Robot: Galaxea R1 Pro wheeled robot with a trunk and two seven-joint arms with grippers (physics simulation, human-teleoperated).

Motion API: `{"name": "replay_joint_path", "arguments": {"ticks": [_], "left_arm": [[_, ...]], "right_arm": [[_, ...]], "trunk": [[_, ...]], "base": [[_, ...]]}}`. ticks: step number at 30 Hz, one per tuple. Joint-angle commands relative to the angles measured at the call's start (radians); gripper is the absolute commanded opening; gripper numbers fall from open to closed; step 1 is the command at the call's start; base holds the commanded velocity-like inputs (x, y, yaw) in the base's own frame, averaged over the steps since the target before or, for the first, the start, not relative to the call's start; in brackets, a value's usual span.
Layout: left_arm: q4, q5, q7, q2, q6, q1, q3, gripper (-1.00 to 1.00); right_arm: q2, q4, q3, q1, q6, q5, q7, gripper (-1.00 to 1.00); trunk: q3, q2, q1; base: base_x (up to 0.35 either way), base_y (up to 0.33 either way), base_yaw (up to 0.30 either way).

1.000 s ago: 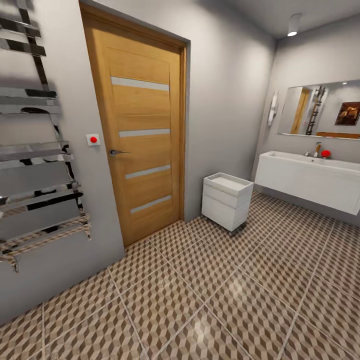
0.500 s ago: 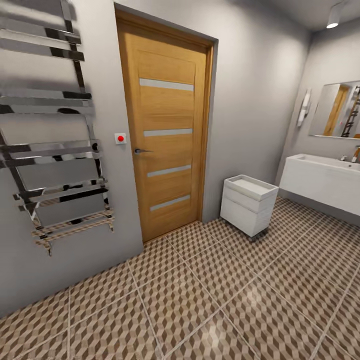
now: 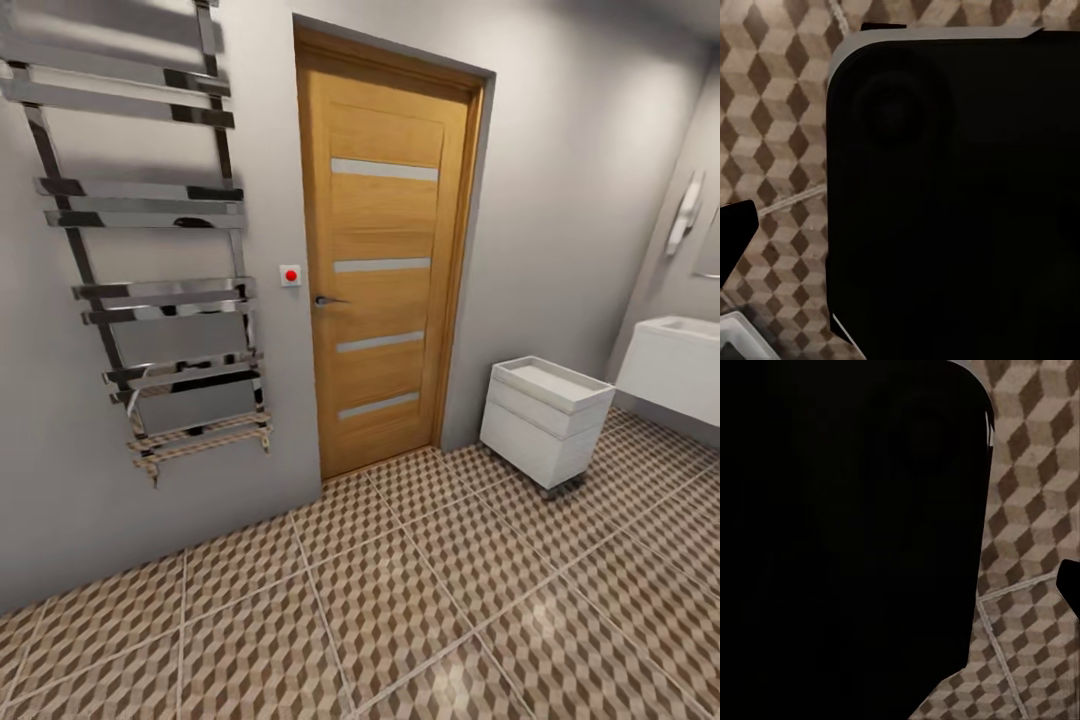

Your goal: Take the four mousetraps from the cabinet in the bathroom and place them on the bathroom floor. Make sure all four end up on the same floor surface, and ensure that at least two of them are either under or directly next to the same bathroom sink.

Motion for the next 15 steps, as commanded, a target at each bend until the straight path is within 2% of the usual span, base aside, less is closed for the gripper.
{"name": "replay_joint_path", "arguments": {"ticks": [1,15], "left_arm": [[0.000,0.004,0.000,0.000,-0.002,0.000,0.001,1.00],[0.000,0.005,0.000,0.000,-0.002,0.000,0.001,1.00]], "right_arm": [[0.000,0.000,0.001,0.000,-0.003,0.001,0.000,1.00],[-0.001,0.000,0.001,0.000,-0.003,0.002,-0.005,1.00]], "trunk": [[-0.001,0.000,0.000],[-0.001,0.000,0.000]], "base": [[0.000,0.000,0.274],[0.000,0.000,0.274]]}}
